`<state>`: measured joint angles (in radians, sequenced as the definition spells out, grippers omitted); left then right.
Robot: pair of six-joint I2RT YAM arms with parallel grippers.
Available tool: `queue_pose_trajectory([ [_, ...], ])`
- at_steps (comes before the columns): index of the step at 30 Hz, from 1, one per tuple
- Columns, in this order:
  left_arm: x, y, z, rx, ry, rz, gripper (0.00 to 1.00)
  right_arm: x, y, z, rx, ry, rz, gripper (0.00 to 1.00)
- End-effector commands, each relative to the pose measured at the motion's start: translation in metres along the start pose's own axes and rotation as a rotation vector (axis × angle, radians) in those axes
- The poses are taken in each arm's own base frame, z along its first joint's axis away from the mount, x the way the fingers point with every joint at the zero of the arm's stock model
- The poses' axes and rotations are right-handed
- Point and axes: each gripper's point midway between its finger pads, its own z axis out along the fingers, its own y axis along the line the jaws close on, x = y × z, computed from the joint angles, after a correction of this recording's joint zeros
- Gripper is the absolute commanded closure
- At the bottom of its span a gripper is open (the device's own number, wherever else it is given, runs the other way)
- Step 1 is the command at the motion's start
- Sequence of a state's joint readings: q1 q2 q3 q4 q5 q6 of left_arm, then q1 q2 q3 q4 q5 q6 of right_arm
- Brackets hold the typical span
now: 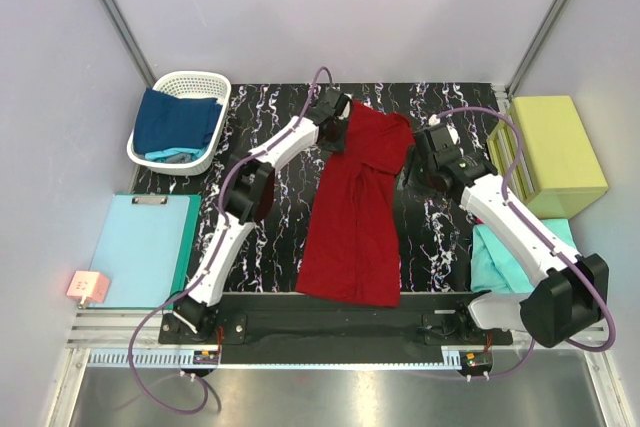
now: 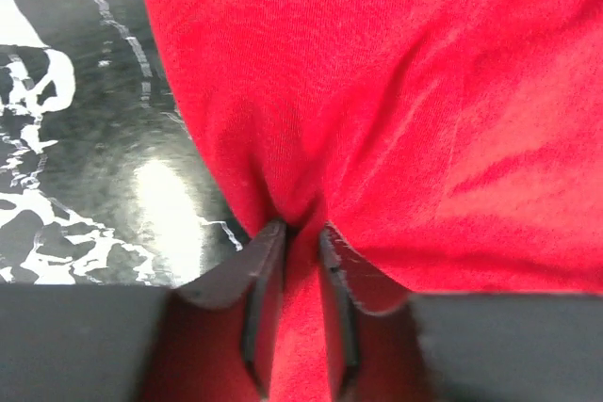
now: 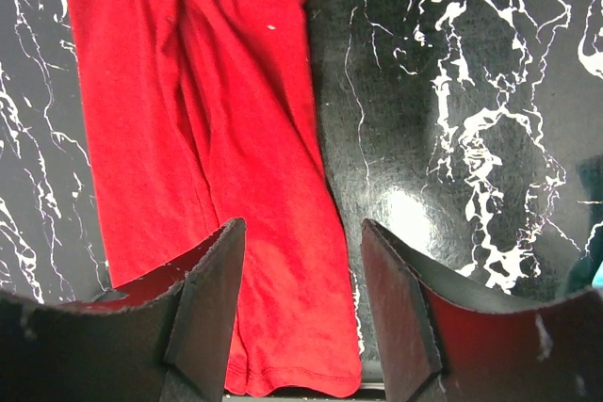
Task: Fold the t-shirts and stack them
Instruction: Rotate the tshirt 90 degrees
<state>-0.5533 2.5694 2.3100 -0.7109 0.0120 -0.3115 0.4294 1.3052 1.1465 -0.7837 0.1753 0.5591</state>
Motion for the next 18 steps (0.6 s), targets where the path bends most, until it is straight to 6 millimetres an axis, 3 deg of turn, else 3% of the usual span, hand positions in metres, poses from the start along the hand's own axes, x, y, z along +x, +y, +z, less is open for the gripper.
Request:
queue_pose_trajectory([
  [1,0.032,0.065,0.004,-0.186,0.092,-0.099,0.79,-0.001,-0.006,-0.004,0.020,-0.033,0.012,0.39],
  [8,0.043,0.101,-0.013,-0.285,0.111,-0.105,0.80,0.002,-0.002,0.013,0.024,0.004,0.000,0.37],
  [11,0.049,0.112,-0.016,-0.308,0.125,-0.119,0.76,0.004,0.001,0.020,0.027,0.020,0.000,0.37],
  [15,0.045,0.104,-0.024,-0.253,0.124,-0.122,0.40,0.004,0.003,0.027,0.021,0.028,-0.020,0.35],
  [18,0.023,0.085,-0.049,-0.176,0.035,-0.123,0.27,-0.002,0.009,0.026,-0.006,0.008,-0.040,0.27],
])
